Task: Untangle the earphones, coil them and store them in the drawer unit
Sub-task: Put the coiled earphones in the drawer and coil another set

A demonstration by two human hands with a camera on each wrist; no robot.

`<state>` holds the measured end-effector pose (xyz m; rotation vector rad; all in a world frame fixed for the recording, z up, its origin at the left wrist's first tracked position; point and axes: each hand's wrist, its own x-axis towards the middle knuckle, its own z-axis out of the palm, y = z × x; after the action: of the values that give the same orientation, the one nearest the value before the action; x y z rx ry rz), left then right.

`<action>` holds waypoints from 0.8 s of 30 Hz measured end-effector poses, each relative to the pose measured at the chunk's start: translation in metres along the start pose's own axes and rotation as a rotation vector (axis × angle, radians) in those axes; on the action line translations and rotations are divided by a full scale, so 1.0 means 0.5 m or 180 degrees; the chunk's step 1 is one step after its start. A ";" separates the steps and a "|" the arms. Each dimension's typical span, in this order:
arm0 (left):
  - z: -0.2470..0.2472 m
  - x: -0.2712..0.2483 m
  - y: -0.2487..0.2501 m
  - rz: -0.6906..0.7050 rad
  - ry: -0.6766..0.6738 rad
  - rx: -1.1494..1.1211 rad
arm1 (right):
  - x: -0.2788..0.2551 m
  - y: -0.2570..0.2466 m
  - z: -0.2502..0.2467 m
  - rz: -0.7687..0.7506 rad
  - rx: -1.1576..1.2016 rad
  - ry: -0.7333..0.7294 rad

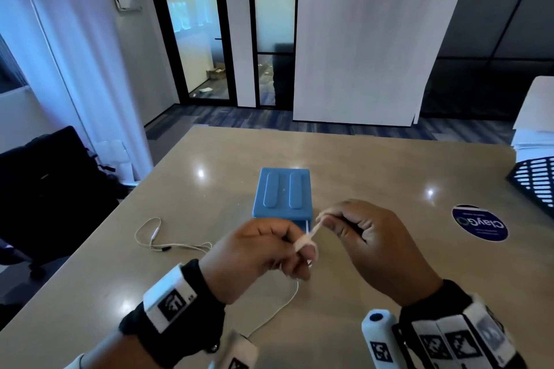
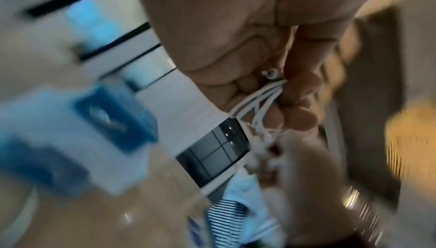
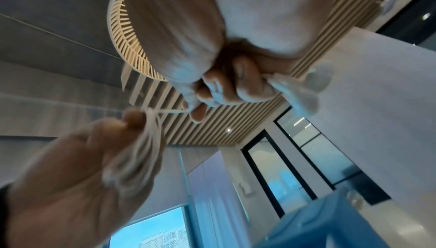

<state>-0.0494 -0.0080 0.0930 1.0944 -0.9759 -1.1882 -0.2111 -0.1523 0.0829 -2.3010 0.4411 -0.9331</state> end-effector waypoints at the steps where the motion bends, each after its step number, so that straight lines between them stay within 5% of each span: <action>1: 0.002 0.002 0.009 -0.0076 -0.0062 -0.0788 | -0.004 -0.003 0.012 0.0012 0.0065 0.0038; 3: 0.004 0.008 0.021 -0.0012 -0.0017 -0.1958 | -0.011 -0.016 0.038 -0.0046 0.0161 0.0023; 5: 0.014 0.018 0.026 0.0186 0.0271 -0.2350 | -0.018 -0.032 0.061 -0.0053 0.0120 -0.0135; 10: 0.024 0.032 0.004 0.0584 0.1418 -0.0900 | -0.030 -0.043 0.091 -0.0007 -0.0630 -0.0475; 16: 0.015 0.029 -0.002 0.0800 0.1781 0.0682 | -0.046 -0.066 0.078 -0.0124 -0.1178 -0.0455; 19: 0.001 0.029 -0.003 0.0578 0.1648 0.0810 | -0.048 -0.079 0.064 -0.0020 -0.0993 -0.0573; 24: 0.002 0.026 -0.027 -0.0088 0.0484 0.0856 | -0.032 -0.083 0.027 -0.0257 -0.0489 -0.0567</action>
<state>-0.0516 -0.0214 0.0801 1.3941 -1.0240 -0.9982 -0.2098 -0.1074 0.0939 -2.5321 0.3571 -0.7458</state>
